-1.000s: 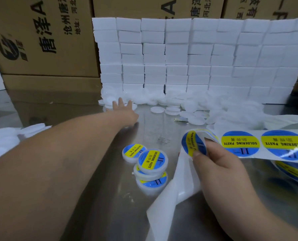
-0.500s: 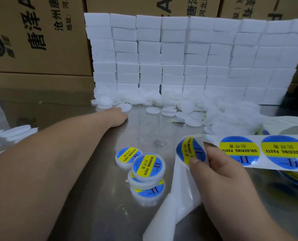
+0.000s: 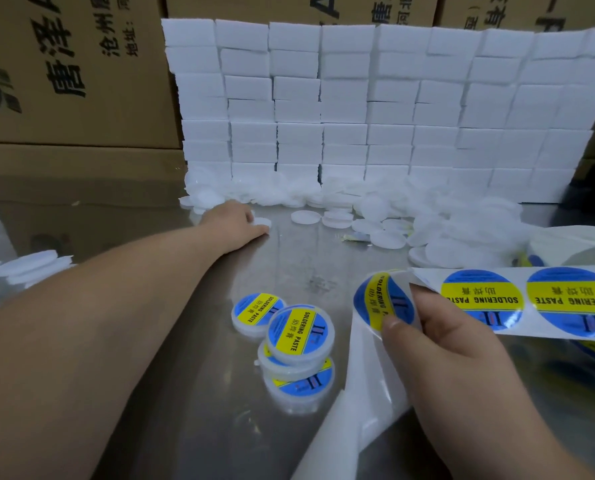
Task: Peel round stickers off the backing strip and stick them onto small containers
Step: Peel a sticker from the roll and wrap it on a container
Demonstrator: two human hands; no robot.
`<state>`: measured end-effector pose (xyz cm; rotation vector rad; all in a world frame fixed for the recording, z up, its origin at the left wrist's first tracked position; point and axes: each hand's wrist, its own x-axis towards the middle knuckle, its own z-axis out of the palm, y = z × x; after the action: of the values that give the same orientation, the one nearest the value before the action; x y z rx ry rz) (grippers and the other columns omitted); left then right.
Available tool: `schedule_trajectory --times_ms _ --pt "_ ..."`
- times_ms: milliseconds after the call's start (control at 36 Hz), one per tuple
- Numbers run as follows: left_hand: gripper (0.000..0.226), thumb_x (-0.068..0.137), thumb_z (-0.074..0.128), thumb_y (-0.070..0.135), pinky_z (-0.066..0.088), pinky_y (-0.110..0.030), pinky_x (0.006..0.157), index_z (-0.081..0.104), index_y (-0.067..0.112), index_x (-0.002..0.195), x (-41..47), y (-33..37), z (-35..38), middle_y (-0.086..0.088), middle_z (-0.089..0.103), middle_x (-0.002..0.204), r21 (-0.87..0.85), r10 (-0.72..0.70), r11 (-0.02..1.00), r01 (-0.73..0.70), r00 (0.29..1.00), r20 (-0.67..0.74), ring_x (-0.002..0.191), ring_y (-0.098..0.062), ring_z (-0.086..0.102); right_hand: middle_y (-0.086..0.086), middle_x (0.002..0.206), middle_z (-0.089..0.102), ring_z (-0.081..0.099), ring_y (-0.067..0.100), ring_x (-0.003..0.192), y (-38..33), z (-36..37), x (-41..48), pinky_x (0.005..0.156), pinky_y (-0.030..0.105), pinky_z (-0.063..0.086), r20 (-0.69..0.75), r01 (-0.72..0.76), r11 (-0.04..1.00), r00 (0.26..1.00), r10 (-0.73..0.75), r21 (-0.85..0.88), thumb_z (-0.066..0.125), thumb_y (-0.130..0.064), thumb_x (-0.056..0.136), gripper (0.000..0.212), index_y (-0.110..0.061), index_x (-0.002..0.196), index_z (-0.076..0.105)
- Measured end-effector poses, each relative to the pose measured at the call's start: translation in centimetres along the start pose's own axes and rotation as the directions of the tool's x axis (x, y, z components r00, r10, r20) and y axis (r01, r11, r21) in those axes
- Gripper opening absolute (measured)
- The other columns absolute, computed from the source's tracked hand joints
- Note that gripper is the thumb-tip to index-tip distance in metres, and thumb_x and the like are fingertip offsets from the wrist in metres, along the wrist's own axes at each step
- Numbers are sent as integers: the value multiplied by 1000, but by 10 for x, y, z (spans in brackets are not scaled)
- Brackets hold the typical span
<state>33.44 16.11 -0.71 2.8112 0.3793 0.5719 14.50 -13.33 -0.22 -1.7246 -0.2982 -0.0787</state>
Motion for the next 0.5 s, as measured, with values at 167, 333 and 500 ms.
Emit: schedule_trajectory --times_ms 167,333,500 --pt "25 97 37 14 41 -38 83 53 1 112 -30 22 -18 -14 56 94 67 13 998 -7 997 -80 103 -34 53 -16 86 70 60 -1 84 0 -1 -2 76 15 45 42 51 998 998 -52 35 51 -13 85 24 -24 97 69" --pt "16 94 38 15 45 -32 78 51 12 87 -58 48 -52 -19 56 111 -383 -243 904 193 966 -86 97 -29 55 -17 71 67 55 -5 63 -2 -1 -1 57 6 41 50 116 993 992 -118 25 47 -5 88 25 -21 86 67" --pt "26 88 31 5 39 -23 53 43 23 101 -116 94 -86 3 48 80 -855 -365 496 152 930 -46 57 -15 54 -4 112 65 58 13 106 -6 2 -4 92 30 44 -5 122 992 993 -122 5 48 -9 88 30 -17 114 58"
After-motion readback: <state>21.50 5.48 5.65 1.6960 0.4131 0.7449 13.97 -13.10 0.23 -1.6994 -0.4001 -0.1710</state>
